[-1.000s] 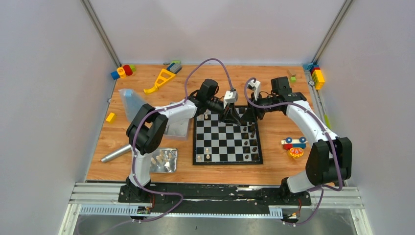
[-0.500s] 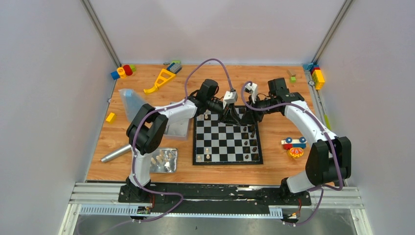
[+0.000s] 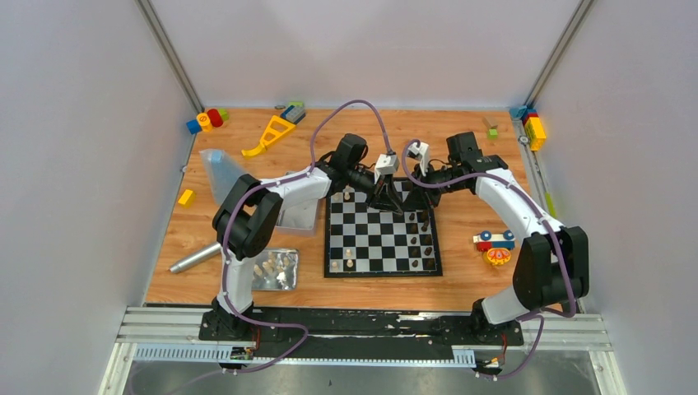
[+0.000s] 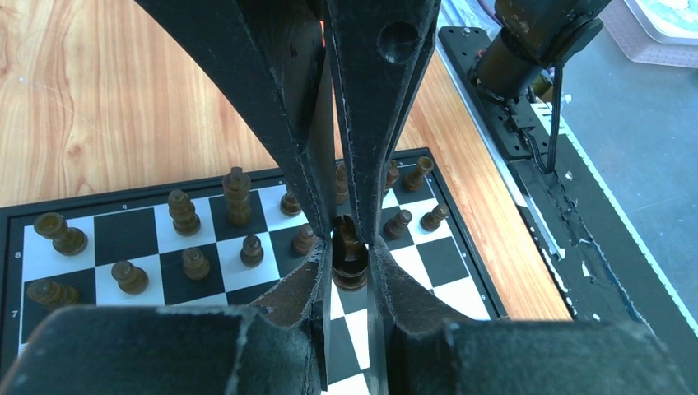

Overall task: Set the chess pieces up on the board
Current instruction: Place the chess piece on the chessboard.

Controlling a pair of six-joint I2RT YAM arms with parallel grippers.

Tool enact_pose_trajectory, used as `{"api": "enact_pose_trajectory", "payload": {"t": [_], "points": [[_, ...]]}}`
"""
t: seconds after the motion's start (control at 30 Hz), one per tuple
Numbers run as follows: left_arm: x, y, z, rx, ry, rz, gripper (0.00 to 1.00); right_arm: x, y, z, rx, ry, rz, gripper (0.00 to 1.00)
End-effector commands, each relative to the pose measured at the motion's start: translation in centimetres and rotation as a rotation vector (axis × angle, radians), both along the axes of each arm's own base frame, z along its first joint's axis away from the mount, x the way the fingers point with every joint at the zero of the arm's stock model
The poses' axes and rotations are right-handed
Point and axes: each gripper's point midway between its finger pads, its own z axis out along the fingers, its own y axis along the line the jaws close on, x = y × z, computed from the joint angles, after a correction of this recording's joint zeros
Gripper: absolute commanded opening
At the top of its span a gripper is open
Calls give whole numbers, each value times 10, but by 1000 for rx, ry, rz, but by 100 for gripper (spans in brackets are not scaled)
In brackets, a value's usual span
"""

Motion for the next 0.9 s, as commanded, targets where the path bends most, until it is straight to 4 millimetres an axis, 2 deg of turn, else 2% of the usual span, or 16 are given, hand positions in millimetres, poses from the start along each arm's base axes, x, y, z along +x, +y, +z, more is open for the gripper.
{"api": "enact_pose_trajectory", "payload": {"t": [0.0,0.1,0.2,0.57,0.63,0.77,0.87], "points": [[-2,0,40,-88,-90,-35,0,0,5,4,6,-27,38,12],[0,0,42,-90,-91,-33,0,-1,5,4,3,-28,37,4],[4,1,42,-85,-86,-22,8,0,2,4,-13,-41,30,0],[20,12,48,-78,-98,40,25,8,0,12,-29,-77,-1,0],[23,14,50,-80,-104,48,30,10,0,12,-34,-82,-7,0],[26,19,52,-81,-116,63,45,15,-1,13,-37,-87,-29,0],[27,24,52,-80,-123,70,50,19,1,17,-32,-92,-45,0]]}}
